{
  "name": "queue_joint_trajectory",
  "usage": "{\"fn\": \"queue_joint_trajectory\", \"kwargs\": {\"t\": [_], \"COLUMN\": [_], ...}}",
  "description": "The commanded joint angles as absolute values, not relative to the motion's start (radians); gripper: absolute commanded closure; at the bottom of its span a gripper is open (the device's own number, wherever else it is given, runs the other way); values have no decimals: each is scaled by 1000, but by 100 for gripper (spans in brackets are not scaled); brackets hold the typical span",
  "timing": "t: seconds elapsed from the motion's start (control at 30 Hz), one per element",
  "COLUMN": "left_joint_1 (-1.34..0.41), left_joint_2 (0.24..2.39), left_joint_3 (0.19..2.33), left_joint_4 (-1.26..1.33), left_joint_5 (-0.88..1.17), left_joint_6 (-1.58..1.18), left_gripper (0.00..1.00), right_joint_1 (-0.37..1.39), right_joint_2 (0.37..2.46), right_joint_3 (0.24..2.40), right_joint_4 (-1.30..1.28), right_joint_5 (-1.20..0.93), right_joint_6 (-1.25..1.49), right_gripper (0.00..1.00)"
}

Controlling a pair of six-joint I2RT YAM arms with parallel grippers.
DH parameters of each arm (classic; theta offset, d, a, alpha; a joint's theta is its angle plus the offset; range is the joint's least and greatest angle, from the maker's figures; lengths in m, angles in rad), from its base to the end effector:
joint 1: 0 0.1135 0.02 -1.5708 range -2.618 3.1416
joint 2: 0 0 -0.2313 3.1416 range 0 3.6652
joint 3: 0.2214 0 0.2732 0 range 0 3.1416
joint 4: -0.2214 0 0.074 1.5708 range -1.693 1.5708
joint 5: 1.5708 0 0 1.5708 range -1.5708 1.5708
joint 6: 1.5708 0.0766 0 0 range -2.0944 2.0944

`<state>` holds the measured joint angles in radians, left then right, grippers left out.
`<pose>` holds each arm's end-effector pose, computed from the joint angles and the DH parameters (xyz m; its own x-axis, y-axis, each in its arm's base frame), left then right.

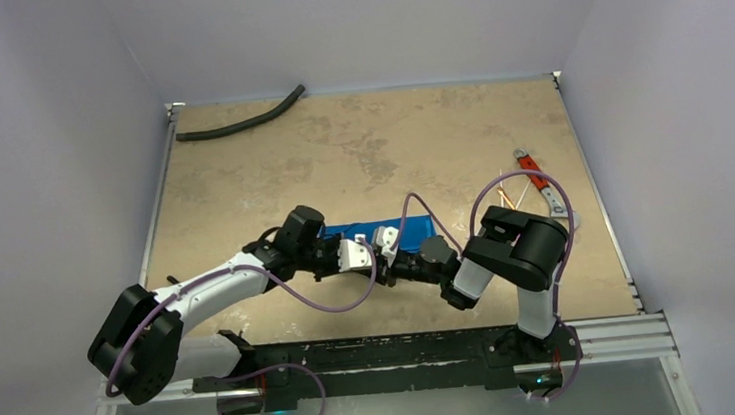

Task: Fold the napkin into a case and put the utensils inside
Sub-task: Stuff the top corner of the smaller-rectangle-folded napkin into the folded napkin.

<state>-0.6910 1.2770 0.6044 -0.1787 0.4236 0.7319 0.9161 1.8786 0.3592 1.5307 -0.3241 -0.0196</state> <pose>0.2062 -0.2114 0.1076 0.0966 0.7107 -0.6968 0.9748 0.0738 0.2104 0.1696 0.2610 0.0725 0.0254 0.0026 -0.9997 -0.9455 0.3247 -0.0232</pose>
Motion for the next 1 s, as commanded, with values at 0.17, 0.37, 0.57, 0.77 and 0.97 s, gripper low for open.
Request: {"fn": "queue_joint_trajectory", "kwargs": {"t": [0.17,0.37,0.57,0.77,0.97], "left_joint_1": [-680,-680,-676,-664,-585], "left_joint_2": [1243,1231,1169,1087,1211], "left_joint_3": [618,623,640,646,697], "left_joint_4": [-156,-149,-209,-286,-177], "left_joint_5": [453,422,378,332,232], "left_joint_6": [702,682,656,647,458], "left_gripper": [100,84,64,51,34], "right_joint_1": [916,889,872,857,849], "right_joint_2": [1878,1896,1897,1910,1925], "right_joint_3": [386,383,394,400,423], "right_joint_4": [2091,2083,1992,1952,1906], "right_joint_5": [-362,-398,-434,-451,-479], "right_joint_6": [41,123,148,175,208], "right_gripper": [100,100,100,100,100]}}
